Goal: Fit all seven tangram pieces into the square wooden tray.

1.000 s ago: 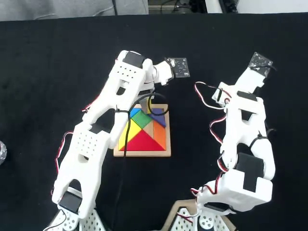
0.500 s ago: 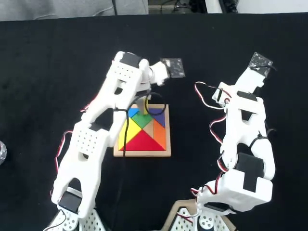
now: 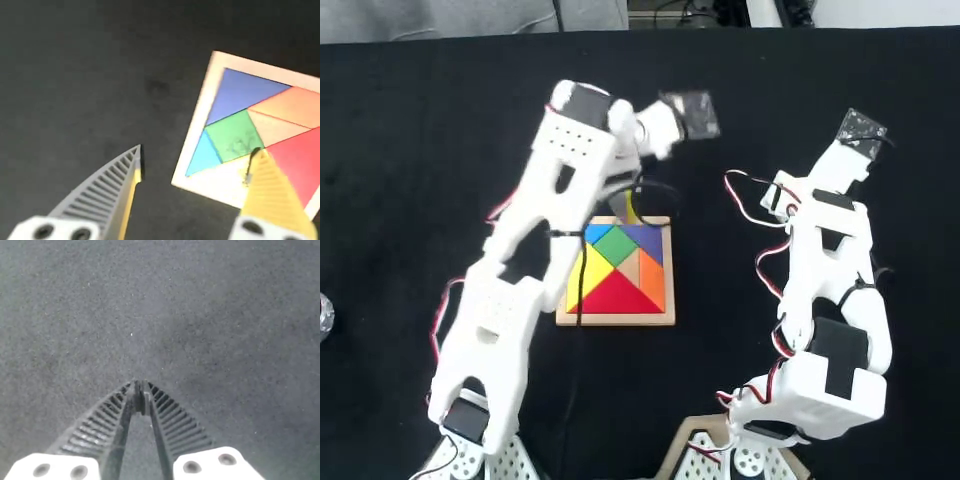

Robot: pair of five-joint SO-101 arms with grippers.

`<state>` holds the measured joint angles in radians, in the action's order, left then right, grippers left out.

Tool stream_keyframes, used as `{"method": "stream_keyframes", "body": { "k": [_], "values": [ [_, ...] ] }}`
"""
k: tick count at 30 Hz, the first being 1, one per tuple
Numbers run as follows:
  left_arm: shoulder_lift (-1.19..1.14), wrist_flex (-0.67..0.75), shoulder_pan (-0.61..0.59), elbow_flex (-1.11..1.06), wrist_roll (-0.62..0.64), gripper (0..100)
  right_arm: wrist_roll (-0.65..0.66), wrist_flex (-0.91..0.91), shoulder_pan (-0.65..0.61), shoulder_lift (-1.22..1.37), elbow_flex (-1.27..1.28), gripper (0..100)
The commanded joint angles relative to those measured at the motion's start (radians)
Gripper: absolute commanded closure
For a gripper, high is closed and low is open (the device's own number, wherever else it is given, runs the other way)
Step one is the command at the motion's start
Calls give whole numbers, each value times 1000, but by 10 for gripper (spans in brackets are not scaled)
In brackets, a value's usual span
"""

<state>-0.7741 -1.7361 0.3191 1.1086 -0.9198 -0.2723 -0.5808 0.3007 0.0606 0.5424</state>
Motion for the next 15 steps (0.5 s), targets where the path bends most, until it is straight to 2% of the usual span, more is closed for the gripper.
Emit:
{"method": "stream_keyframes", "body": {
  "k": [1,4,7,12,15],
  "values": [
    [203,-25,-110,35,175,690,61,20,-37,-58,-16,987],
    [322,-25,-209,-56,341,690,141,20,-97,-58,-12,987],
    [456,-25,-309,-226,431,690,215,18,-146,-58,2,987],
    [684,-18,-449,-539,439,690,282,12,-201,-58,18,987],
    [804,37,-535,-708,442,690,333,11,-239,-61,39,987]
  ]
}}
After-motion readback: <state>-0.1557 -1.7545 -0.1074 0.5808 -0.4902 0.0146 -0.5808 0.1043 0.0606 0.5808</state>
